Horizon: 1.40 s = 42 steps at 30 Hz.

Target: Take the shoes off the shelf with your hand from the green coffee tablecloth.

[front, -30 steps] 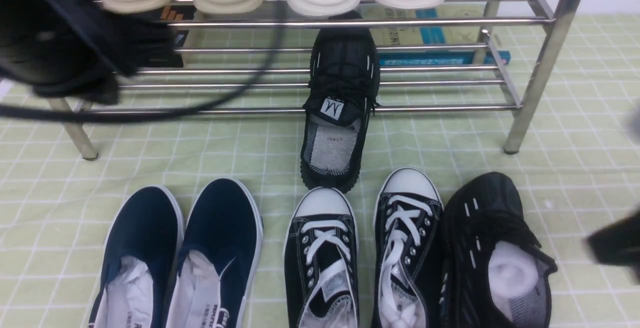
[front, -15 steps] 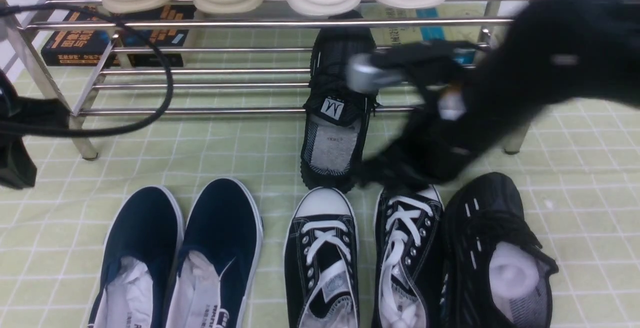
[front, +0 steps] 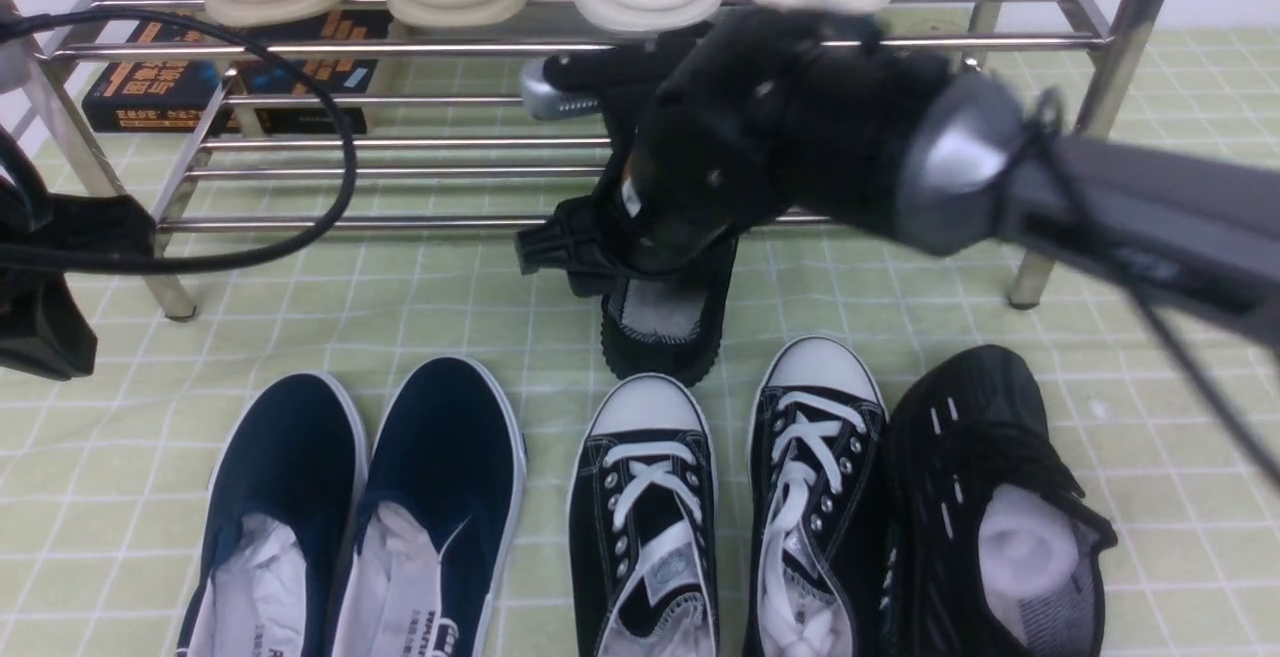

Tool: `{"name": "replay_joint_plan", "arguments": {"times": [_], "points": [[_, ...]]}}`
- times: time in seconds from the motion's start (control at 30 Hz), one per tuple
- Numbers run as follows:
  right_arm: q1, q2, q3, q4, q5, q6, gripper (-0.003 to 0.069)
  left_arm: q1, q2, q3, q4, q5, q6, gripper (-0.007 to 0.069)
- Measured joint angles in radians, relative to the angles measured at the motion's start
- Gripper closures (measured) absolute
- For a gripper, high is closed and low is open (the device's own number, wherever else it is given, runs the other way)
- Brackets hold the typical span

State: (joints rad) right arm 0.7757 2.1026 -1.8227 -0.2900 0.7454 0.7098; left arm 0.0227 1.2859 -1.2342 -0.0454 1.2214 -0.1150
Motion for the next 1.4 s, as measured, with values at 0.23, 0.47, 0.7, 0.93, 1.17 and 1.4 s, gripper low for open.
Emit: {"name": "replay_joint_plan", "arguments": {"times": [0.23, 0.47, 0.7, 0.93, 1.17, 1.4], "points": [[0.002, 0.088, 0.000, -0.206, -0.095, 0.208, 0.0258, 0.000, 0.000, 0.000, -0.002, -0.005, 0.000, 0.0615], [0.004, 0.113, -0.001, -0.264, -0.102, 0.280, 0.0464, 0.000, 0.000, 0.000, -0.003, -0.009, 0.000, 0.0613], [0.003, 0.055, -0.002, -0.149, -0.045, 0.164, 0.0657, 0.000, 0.000, 0.000, -0.003, -0.016, 0.000, 0.0610], [-0.004, -0.055, -0.002, 0.148, -0.016, -0.108, 0.0657, 0.000, 0.000, 0.000, -0.003, -0.016, 0.000, 0.0606], [-0.004, -0.070, -0.002, 0.290, 0.020, -0.275, 0.0657, 0.000, 0.000, 0.000, -0.003, -0.019, 0.000, 0.0601], [0.002, -0.074, -0.002, 0.177, -0.009, -0.346, 0.0653, 0.000, 0.000, 0.000, -0.003, -0.019, 0.000, 0.0592]]}}
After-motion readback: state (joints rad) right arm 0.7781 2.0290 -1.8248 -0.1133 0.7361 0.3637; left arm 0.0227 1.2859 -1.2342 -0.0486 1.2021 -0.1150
